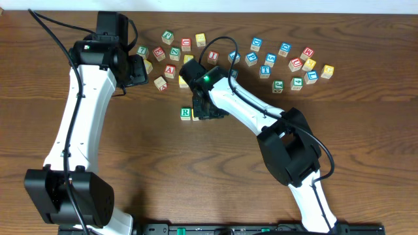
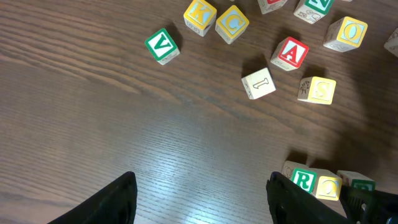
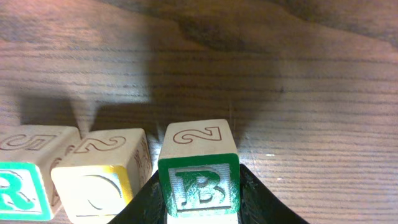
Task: Spell out ROBOT
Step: 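Place the B block to the right of the O block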
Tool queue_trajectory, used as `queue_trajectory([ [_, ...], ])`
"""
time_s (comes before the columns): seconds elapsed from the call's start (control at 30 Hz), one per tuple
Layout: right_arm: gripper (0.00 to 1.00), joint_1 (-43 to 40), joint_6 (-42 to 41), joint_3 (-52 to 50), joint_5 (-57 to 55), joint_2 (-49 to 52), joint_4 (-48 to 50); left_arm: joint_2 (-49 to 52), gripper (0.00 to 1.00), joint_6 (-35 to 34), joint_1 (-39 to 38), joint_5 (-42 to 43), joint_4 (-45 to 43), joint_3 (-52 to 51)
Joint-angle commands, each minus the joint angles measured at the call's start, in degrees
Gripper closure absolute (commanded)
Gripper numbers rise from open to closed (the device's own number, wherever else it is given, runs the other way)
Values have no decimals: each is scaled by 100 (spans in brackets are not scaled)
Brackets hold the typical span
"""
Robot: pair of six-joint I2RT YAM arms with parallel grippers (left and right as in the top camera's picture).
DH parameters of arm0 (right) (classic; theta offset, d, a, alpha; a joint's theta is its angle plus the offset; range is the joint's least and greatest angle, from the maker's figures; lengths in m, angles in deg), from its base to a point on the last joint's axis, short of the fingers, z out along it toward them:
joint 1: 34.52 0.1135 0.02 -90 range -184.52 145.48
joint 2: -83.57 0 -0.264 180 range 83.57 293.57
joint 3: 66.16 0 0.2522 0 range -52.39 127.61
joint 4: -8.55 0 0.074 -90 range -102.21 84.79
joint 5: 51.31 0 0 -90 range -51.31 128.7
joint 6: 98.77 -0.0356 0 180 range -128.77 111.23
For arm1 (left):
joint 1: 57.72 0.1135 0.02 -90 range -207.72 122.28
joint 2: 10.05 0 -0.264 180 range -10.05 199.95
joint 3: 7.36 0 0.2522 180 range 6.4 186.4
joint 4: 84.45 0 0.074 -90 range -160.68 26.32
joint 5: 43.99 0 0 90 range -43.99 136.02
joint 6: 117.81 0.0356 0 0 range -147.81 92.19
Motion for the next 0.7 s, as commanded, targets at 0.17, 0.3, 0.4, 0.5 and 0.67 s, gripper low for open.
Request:
queue_trajectory([
  [0.17,62,2,52,234,11,-557,-107,-118,34,33,15,11,9,111],
  [0.3,60,-90,52,234,9,-883,-136,-109,34,33,13,9,11,111],
  [0.4,60,-236,74,234,9,-1156,-142,-101,34,33,15,11,9,111],
  [0.5,56,-466,203,234,11,-1405,-131,-96,34,33,13,11,9,111],
  [0.67,52,-992,511,234,111,-1648,-210,-96,34,35,15,11,-11,111],
])
